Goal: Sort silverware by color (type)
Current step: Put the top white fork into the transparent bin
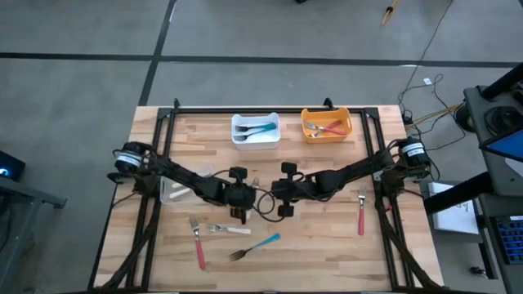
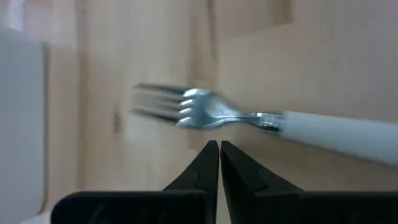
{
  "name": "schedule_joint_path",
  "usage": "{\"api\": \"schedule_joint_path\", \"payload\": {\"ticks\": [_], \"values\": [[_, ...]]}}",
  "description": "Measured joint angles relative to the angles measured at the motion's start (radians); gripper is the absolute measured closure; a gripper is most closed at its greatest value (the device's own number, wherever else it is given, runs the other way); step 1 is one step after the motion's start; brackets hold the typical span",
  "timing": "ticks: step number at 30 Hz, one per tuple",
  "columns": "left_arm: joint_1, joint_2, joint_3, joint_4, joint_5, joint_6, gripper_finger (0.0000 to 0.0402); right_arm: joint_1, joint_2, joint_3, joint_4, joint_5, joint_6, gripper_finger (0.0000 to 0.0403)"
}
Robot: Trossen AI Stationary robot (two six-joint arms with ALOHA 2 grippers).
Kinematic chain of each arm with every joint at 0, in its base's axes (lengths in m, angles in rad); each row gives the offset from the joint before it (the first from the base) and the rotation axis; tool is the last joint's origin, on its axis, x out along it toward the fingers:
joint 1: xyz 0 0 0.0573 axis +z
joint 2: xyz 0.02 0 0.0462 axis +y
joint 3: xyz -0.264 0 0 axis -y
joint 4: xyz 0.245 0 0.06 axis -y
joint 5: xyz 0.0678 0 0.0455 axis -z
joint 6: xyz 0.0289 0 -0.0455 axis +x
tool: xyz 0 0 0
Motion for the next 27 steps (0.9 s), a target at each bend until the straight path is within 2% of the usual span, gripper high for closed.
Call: {"api": "schedule_joint_path", "payload": {"ticks": [6,12,18,22,27], "values": [[0.006,-0.069,0.0,-0.015,0.023,-0.049,0.0402,-0.024,0.0,0.0,-0.089,0.073,-0.014,0.0394],[0.006,-0.168,0.001,-0.034,0.131,-0.269,0.0402,-0.062,0.0,-0.015,-0.099,0.102,-0.043,0.0394],[-0.003,-0.178,0.001,-0.023,0.229,-0.43,0.0399,-0.088,-0.001,-0.022,-0.067,0.128,-0.042,0.0394],[-0.019,-0.157,0.001,0.014,0.234,-0.475,0.0376,-0.092,-0.006,-0.028,-0.051,0.143,-0.104,0.0394],[-0.021,-0.125,0.001,0.051,0.225,-0.521,0.0322,-0.122,-0.089,-0.033,-0.166,0.218,-0.201,0.0394]]}}
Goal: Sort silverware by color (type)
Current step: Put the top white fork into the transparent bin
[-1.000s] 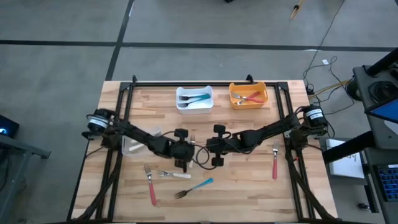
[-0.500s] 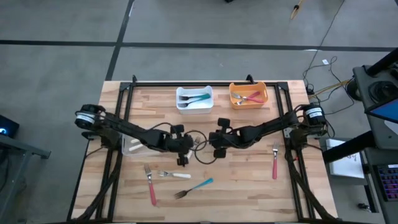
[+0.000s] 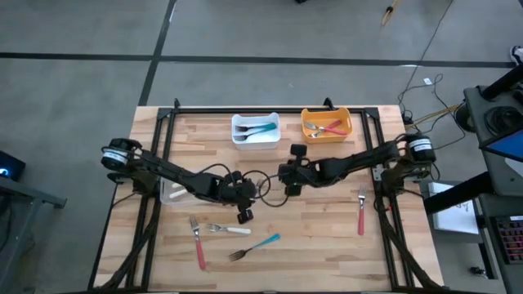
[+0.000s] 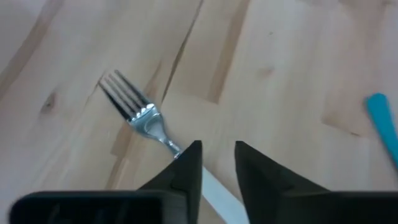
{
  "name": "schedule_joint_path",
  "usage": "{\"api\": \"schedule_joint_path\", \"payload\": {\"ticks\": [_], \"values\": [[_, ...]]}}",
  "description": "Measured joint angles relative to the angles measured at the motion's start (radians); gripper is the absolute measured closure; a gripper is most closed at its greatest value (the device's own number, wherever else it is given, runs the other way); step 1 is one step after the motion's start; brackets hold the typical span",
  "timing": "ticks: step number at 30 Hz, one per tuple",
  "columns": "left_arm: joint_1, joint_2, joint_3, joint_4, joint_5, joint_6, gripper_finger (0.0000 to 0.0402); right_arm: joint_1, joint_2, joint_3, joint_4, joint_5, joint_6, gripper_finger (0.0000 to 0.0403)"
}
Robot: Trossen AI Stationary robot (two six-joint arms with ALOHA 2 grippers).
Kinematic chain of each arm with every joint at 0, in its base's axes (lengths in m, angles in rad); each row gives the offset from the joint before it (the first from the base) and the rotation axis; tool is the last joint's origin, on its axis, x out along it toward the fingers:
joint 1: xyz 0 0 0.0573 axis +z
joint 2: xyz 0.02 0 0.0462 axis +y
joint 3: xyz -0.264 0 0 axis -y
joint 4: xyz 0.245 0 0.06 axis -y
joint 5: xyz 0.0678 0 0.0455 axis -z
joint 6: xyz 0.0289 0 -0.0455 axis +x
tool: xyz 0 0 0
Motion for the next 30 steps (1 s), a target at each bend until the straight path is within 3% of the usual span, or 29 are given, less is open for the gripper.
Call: {"api": "schedule_joint_path", "payload": {"ticks": [5,11,16,21,30], "values": [[0.0,0.031,0.0,0.006,-0.017,-0.022,0.027,-0.048,-0.163,-0.035,-0.049,0.061,-0.067,0.0394],[0.003,0.065,0.0,0.035,-0.025,-0.056,0.0234,-0.13,-0.412,-0.115,0.032,-0.044,0.011,0.0394],[0.003,0.104,0.0,0.042,-0.026,-0.07,0.023,-0.159,-0.557,-0.273,0.261,-0.169,-0.009,0.0394],[0.003,0.132,0.0,0.047,-0.052,-0.085,0.0231,-0.167,-0.636,-0.387,0.473,-0.173,-0.098,0.0394],[0.001,0.18,0.003,0.066,-0.113,-0.138,0.026,-0.168,-0.67,-0.403,0.495,-0.182,-0.116,0.0394]]}}
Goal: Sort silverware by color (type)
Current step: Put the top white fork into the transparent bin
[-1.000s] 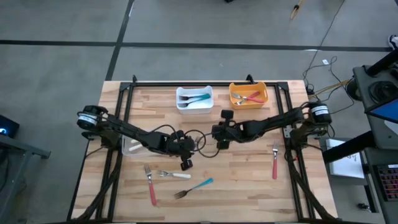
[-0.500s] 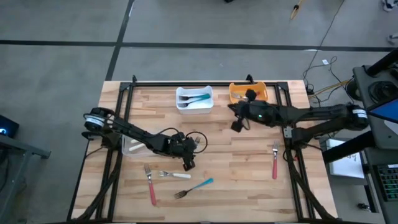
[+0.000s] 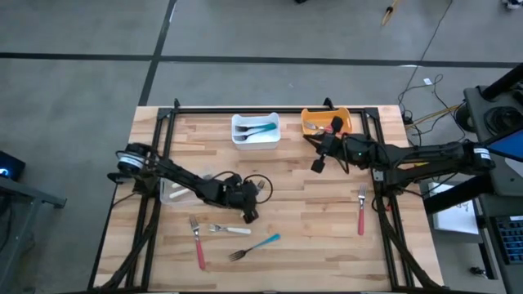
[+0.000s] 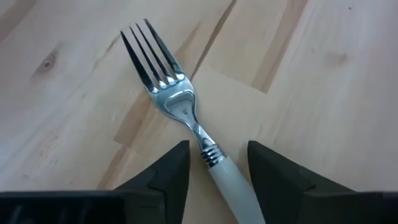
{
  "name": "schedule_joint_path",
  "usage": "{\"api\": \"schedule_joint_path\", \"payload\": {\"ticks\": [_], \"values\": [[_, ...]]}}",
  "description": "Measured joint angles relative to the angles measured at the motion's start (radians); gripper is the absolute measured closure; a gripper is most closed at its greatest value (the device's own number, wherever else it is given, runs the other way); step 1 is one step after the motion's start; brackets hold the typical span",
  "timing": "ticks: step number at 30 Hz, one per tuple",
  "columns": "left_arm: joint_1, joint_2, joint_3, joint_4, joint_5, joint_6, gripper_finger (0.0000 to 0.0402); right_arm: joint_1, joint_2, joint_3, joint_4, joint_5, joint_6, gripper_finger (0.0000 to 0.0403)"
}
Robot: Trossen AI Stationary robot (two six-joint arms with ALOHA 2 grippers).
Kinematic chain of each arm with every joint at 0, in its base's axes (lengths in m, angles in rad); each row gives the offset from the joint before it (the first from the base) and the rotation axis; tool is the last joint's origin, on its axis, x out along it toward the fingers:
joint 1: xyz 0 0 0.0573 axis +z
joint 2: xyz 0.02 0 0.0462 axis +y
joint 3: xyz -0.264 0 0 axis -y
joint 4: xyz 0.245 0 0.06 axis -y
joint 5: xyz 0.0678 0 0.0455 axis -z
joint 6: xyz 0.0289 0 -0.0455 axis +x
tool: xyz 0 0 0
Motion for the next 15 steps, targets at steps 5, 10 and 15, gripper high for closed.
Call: {"api": "schedule_joint_path", "payload": {"ticks": [5,10,15], "values": [[0.0,0.021,0.0,0.0,-0.029,-0.003,0.03,0.0,0.001,0.002,-0.002,-0.001,-0.001,0.0394],[0.001,0.029,0.0,0.001,-0.057,-0.023,0.0365,0.0,0.001,0.002,-0.002,-0.001,-0.011,0.0394],[0.002,0.011,-0.002,0.039,-0.059,-0.014,0.0384,0.0,0.001,0.002,-0.002,-0.001,-0.011,0.0394]]}}
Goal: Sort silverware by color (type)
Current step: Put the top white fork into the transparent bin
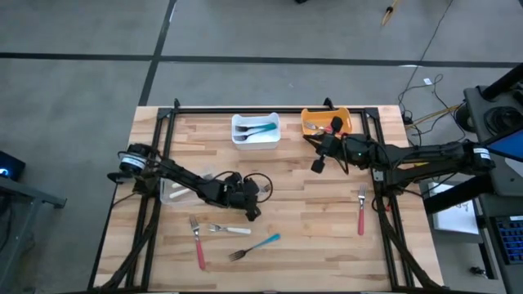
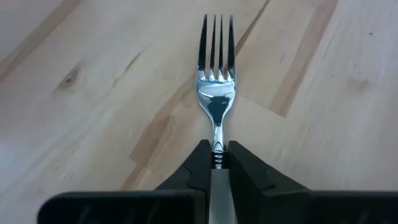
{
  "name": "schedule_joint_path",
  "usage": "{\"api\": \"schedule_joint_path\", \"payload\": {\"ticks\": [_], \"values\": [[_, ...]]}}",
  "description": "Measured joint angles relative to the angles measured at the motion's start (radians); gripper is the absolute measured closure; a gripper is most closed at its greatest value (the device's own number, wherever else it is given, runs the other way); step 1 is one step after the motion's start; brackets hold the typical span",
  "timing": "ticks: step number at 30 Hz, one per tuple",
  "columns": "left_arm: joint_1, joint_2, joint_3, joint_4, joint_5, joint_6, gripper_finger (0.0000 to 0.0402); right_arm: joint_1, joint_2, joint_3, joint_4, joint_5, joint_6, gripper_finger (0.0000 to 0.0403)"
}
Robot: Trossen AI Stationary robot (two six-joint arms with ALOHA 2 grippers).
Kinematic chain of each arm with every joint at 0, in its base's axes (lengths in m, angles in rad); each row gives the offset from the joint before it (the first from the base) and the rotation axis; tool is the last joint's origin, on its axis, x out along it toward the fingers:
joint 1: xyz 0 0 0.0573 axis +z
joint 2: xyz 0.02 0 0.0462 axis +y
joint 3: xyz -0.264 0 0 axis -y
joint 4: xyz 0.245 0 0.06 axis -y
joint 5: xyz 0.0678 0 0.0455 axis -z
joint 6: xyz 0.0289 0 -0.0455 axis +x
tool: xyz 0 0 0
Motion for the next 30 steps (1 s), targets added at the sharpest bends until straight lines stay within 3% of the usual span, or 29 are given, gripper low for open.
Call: {"api": "schedule_joint_path", "payload": {"ticks": [12,15,19,25,30], "values": [[0.0,-0.168,0.012,-0.049,0.014,0.124,0.0397,0.0,0.0,-0.002,-0.012,0.001,-0.007,0.0394],[0.0,-0.209,0.012,-0.06,0.047,0.245,0.0398,0.0,0.0,-0.002,-0.012,0.001,-0.007,0.0394],[-0.003,-0.213,0.012,-0.049,0.145,0.377,0.04,0.0,0.0,-0.002,-0.012,0.001,-0.007,0.0394],[0.012,-0.168,0.009,-0.038,0.136,0.368,0.0397,0.0,0.0,-0.003,-0.013,0.001,-0.008,0.0394],[0.026,-0.126,0.009,-0.015,0.104,0.368,0.0359,0.0,0.0,-0.003,-0.014,0.001,-0.016,0.0394]]}}
